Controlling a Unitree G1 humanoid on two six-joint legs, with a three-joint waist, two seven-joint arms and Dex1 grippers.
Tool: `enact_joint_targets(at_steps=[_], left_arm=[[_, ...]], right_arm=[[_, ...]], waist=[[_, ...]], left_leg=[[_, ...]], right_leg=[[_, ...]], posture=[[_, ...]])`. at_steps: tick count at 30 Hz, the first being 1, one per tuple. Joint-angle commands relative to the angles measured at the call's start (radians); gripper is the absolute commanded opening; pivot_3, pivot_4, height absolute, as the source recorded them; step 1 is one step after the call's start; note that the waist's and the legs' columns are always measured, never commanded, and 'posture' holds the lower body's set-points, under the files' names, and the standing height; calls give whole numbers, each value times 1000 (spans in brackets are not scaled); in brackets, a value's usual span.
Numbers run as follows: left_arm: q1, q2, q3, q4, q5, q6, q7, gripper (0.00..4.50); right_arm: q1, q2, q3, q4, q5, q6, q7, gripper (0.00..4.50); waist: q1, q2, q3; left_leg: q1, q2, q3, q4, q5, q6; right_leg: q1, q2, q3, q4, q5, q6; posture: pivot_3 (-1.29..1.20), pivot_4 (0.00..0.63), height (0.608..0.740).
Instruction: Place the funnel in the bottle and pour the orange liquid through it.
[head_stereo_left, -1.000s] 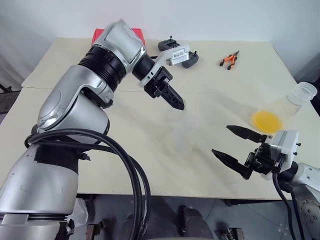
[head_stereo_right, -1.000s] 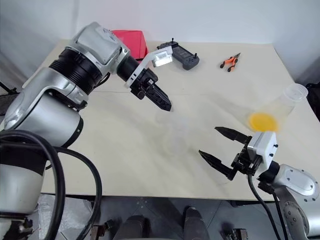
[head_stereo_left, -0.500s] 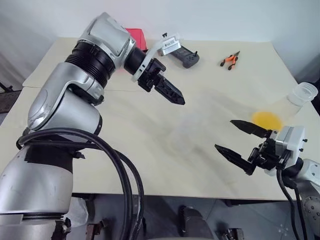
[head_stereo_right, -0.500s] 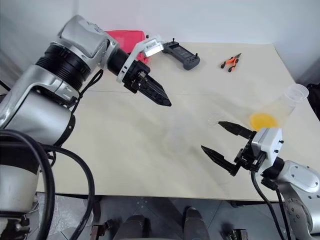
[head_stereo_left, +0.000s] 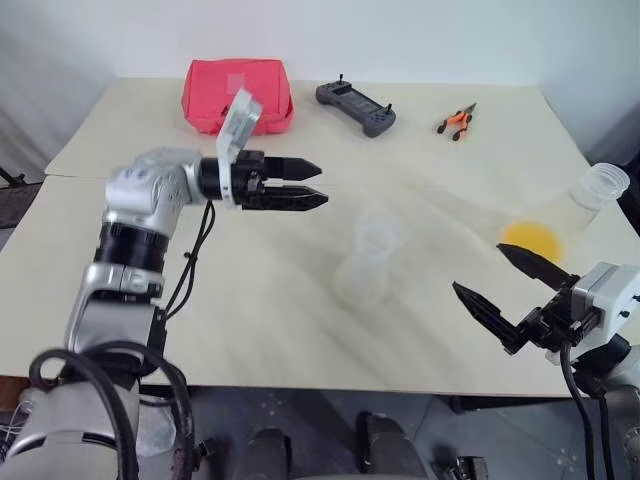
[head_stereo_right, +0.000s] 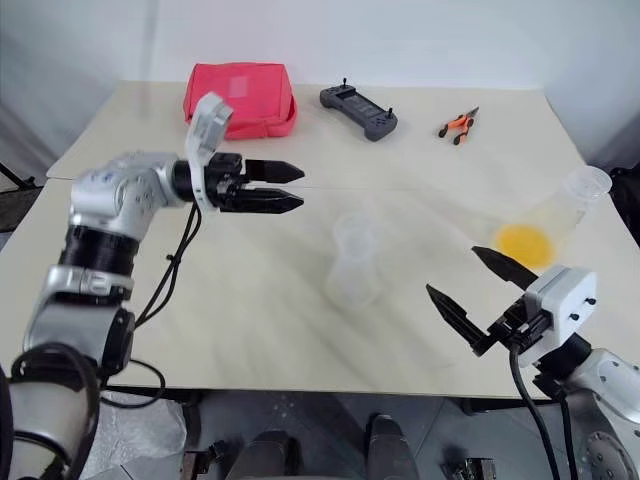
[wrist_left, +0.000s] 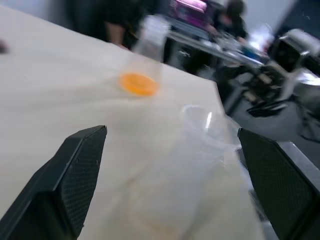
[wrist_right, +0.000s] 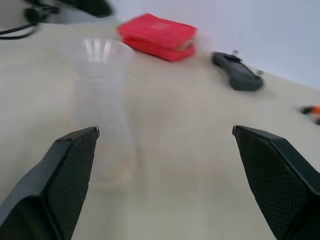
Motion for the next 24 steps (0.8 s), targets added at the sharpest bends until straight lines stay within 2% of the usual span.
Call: enact_joint_targets(at_steps=[1,7,11,17,24], left_arm=[[119,-12,92,-113,-17,-218,-24,4454],[305,16,94,-163,4,-363,-100,4454],[374,44,109,-193,-22,-366,-132,4454],[417,69,115,-227,-21,-355,-126,4454],[431,66,119,-271,-38,-334,-104,4454]], right_arm=[[46,32,-39,-48,-90,26,-118,4500],[153,123,-88,-149,-143,156,-311,4500],[164,197,-118,-180,-116,147,-361,4500],[11,172,-148,-51,-136,153,-413,4500],[-230,62,-119,219,-176,126,-378,4500]], waist=[[5,0,0],[17,0,0],[16,1,-1],[10,2,-1],[-6,2,-1]], left_leg=[[0,0,0,1,0,0],[1,0,1,3,0,0],[2,0,1,4,0,1],[3,0,2,4,-1,2],[3,0,2,3,-1,2]], right_leg=[[0,0,0,0,0,0],[0,1,1,4,0,0],[1,1,2,4,0,0],[2,2,3,5,0,0],[2,2,4,5,0,0]], posture=[[0,150,740],[0,150,740],[0,150,740],[0,150,740],[0,150,740]])
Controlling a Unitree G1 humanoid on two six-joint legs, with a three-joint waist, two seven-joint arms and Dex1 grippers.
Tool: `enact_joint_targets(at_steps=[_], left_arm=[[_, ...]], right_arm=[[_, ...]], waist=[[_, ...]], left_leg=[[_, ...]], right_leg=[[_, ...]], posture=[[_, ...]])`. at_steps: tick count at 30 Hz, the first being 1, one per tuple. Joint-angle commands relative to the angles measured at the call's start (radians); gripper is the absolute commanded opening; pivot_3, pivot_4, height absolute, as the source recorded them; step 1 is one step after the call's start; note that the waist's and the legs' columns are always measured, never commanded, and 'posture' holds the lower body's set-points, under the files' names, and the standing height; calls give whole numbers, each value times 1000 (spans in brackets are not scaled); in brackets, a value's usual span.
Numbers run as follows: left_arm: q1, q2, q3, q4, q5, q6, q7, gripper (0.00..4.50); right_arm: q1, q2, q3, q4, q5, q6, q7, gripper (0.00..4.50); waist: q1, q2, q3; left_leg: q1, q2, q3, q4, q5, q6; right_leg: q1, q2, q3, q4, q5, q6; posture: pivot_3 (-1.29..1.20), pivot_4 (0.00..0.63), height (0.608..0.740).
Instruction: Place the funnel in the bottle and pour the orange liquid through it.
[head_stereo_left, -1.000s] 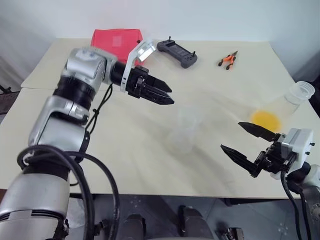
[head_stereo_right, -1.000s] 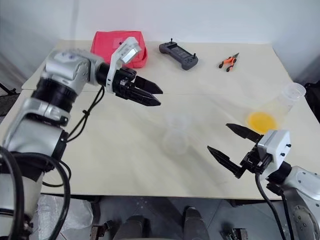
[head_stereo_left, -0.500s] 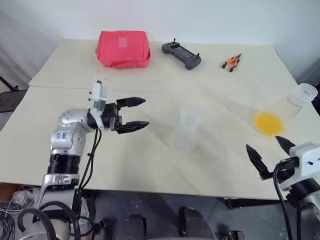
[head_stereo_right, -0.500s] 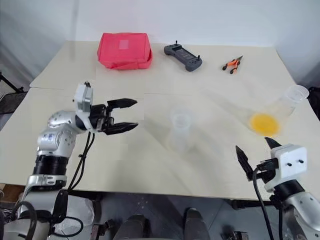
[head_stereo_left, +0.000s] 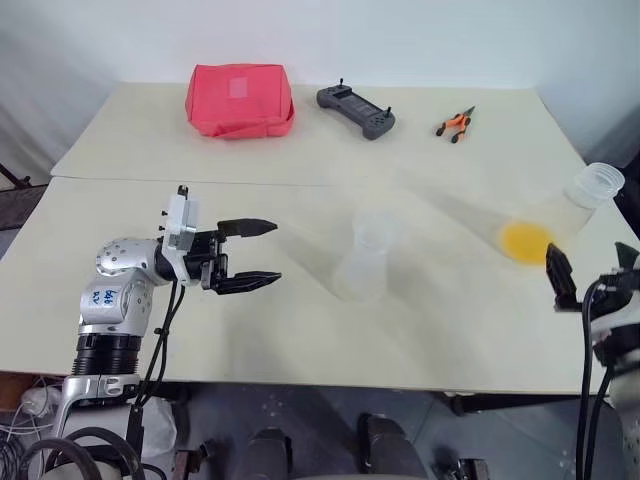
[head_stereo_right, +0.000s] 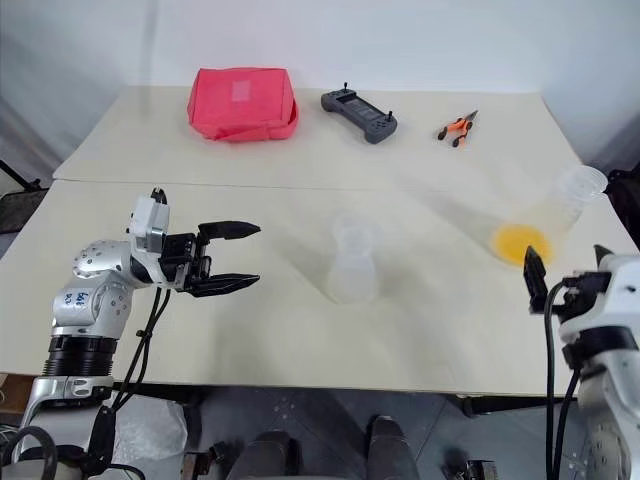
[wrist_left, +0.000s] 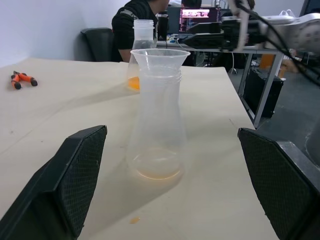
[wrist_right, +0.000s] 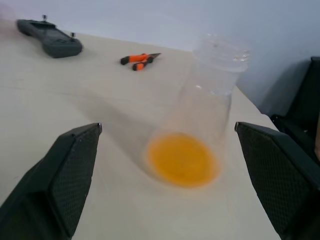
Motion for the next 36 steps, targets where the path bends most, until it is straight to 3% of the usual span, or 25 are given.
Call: enact_joint_targets(at_steps=[1,18,19,26,36], left_arm=[[5,9,19,-56,-27,2,11,4454],[16,-25,62,-94,-68,-15,59,4454],[12,-33,73,-97,-86,-7,65,4484],[16,-36,98,-91,-127,10,64,4500],[9,-24,98,-28,-118,8,19,4500]], right_arm=[[-84,-52,7,115,-37,-41,30,4500],[-601,-174,155,846,-185,-323,178,4500],[-618,-176,160,864,-184,-301,177,4311],[-618,-160,165,846,-168,-284,182,2529],[-561,-145,162,639,-133,-199,162,2462]], waist=[[-2,0,0],[-24,1,0],[-26,1,0],[-26,1,0],[-28,1,0]], left_leg=[[0,1,0,0,0,0],[0,0,3,-1,0,0],[-1,0,2,-1,0,0],[-1,1,2,-1,0,0],[-1,0,3,-1,0,0]], right_leg=[[0,1,0,0,0,0],[-1,0,1,-1,0,1],[-1,-1,1,-2,1,1],[-1,0,1,-2,1,1],[-2,-1,1,-2,1,1]], posture=[[0,150,740],[0,150,740],[0,150,740],[0,150,740],[0,150,740]])
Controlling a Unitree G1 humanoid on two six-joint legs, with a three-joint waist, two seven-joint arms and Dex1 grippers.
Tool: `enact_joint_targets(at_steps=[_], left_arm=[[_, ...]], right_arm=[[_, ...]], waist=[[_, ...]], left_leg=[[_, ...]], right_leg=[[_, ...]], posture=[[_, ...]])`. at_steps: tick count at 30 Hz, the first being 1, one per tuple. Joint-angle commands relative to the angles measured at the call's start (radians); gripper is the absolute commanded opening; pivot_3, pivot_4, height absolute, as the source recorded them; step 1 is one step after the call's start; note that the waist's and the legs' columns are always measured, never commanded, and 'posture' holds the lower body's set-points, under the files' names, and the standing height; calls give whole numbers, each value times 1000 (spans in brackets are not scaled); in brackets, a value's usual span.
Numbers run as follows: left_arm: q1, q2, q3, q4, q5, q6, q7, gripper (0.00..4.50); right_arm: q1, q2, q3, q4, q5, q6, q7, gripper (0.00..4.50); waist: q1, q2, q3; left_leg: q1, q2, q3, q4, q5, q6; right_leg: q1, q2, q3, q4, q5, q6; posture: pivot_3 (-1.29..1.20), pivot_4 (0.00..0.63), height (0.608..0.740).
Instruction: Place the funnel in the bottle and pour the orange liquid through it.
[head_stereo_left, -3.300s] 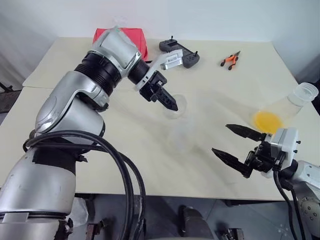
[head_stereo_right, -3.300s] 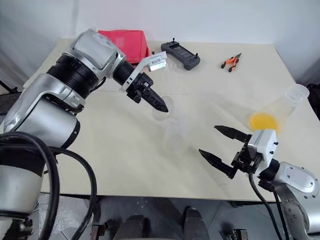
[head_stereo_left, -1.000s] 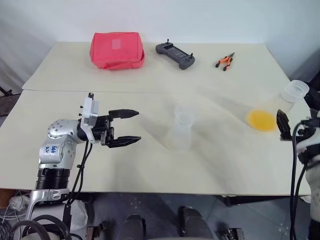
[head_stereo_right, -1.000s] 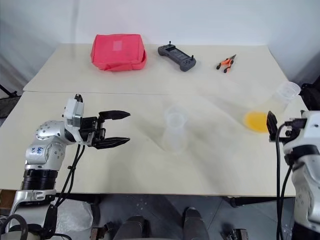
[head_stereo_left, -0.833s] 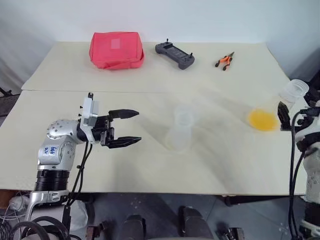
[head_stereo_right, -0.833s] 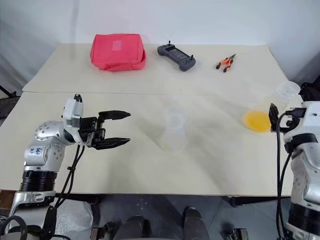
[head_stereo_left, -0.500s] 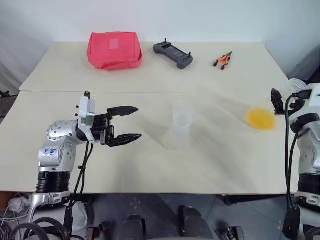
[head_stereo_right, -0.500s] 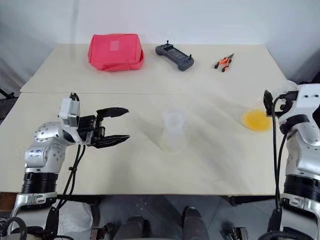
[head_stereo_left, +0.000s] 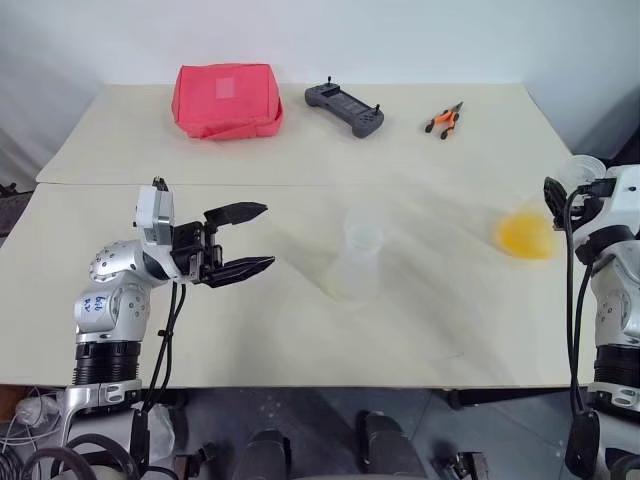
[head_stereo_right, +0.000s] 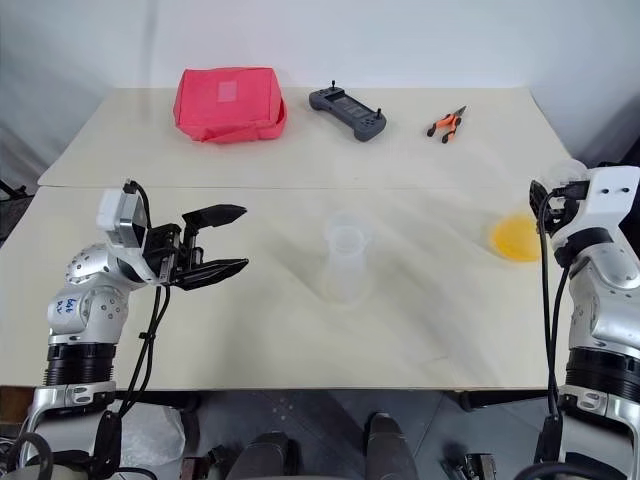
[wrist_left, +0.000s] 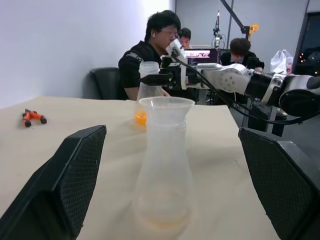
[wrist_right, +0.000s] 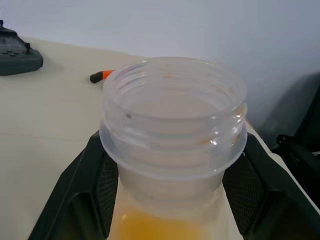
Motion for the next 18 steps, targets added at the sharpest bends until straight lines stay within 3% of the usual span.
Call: enact_joint_targets(at_steps=[1,5,11,18], left_arm=[[-16,18,13,17,-11,-13,-22,4500],[-20,28,12,49,2,-22,-38,4500],[-2,55,7,77,11,-27,-81,4500],[-28,61,-14,157,36,-62,-150,4500]], right_arm=[[21,2,-15,-184,37,47,-12,2462],[56,8,29,-399,34,157,-46,2462],[63,-7,201,-690,-99,251,-90,2462],[27,-56,443,-793,-360,224,-84,2462]], waist=[[0,0,0],[1,0,0],[1,0,0],[4,0,0]], left_leg=[[0,0,0,0,0,0],[0,0,0,-1,0,0],[0,0,0,-1,0,0],[-1,-1,-1,-1,0,0]], right_leg=[[0,0,0,0,0,0],[-1,0,0,0,0,0],[-1,0,0,0,0,0],[-1,0,-1,-2,0,0]], posture=[[0,150,740],[0,150,740],[0,150,740],[0,150,740]])
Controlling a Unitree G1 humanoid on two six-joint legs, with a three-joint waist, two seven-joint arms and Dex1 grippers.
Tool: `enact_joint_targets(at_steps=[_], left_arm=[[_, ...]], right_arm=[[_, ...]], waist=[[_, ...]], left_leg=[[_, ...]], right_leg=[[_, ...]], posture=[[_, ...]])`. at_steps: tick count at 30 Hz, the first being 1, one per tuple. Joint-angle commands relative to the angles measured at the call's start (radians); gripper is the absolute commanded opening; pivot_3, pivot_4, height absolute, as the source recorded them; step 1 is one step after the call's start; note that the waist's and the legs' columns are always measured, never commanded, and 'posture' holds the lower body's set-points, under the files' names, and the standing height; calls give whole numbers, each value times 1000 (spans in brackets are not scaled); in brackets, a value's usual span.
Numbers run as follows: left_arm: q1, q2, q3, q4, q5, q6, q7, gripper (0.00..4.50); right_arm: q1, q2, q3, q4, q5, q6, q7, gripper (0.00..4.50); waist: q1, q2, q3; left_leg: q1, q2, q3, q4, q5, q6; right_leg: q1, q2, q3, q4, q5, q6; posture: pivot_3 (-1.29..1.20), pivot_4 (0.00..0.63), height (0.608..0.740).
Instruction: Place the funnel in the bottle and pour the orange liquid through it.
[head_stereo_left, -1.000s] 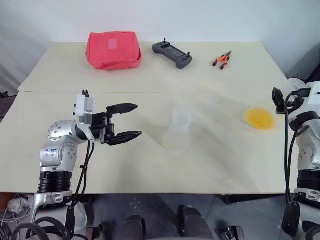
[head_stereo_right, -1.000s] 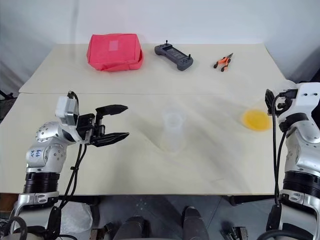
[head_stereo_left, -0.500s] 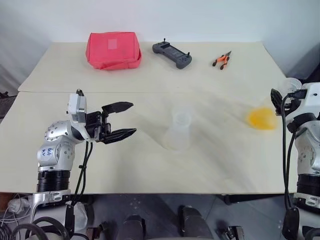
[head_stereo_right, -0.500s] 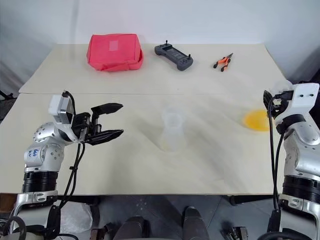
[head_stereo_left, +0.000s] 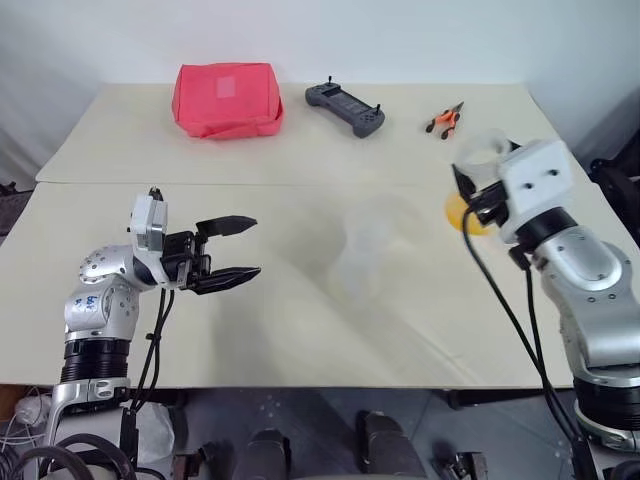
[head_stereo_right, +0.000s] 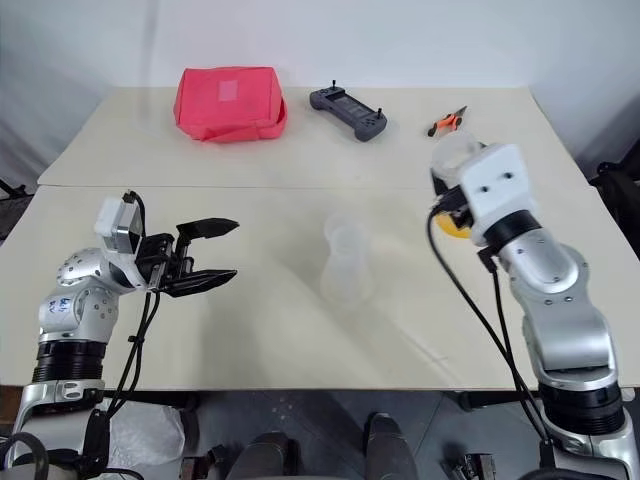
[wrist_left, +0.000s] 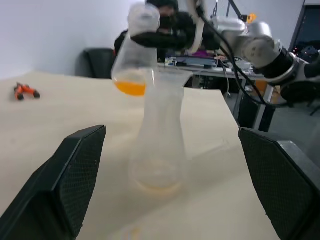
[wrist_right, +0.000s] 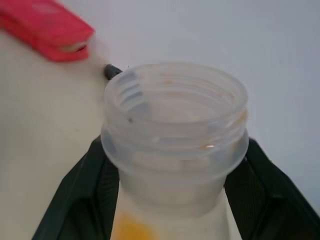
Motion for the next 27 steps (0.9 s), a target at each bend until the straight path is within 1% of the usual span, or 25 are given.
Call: enact_joint_targets(at_steps=[1,6,14,22,27], left_arm=[[-27,3,-10,45,17,-47,-48,4500],[-53,-18,-23,97,17,-77,-94,4500],[-87,-46,-40,138,14,-98,-136,4500],[-108,-57,-60,166,9,-108,-158,4500],[-117,-64,-67,178,10,-112,-164,4500]], right_arm=[[-32,-38,78,-36,-149,-66,-3,2462],[-51,-56,130,-11,-280,-130,5,2462],[-61,-74,170,10,-424,-241,54,2462],[-56,-44,211,-23,-612,-229,79,2462],[-21,-20,219,-68,-710,-234,100,2462]], waist=[[0,0,0],[-2,0,0],[-3,0,0],[-3,0,0],[-3,0,0]], left_leg=[[0,0,0,0,0,0],[-1,0,0,-2,0,0],[-1,0,0,-3,0,0],[-1,0,0,-3,0,0],[-1,0,0,-3,0,0]], right_leg=[[0,0,0,0,0,0],[0,0,-1,-2,0,0],[-1,0,-1,-3,0,0],[-1,0,-1,-3,0,0],[-1,0,-2,-3,0,0]], posture=[[0,150,740],[0,150,740],[0,150,740],[0,150,740],[0,150,740]])
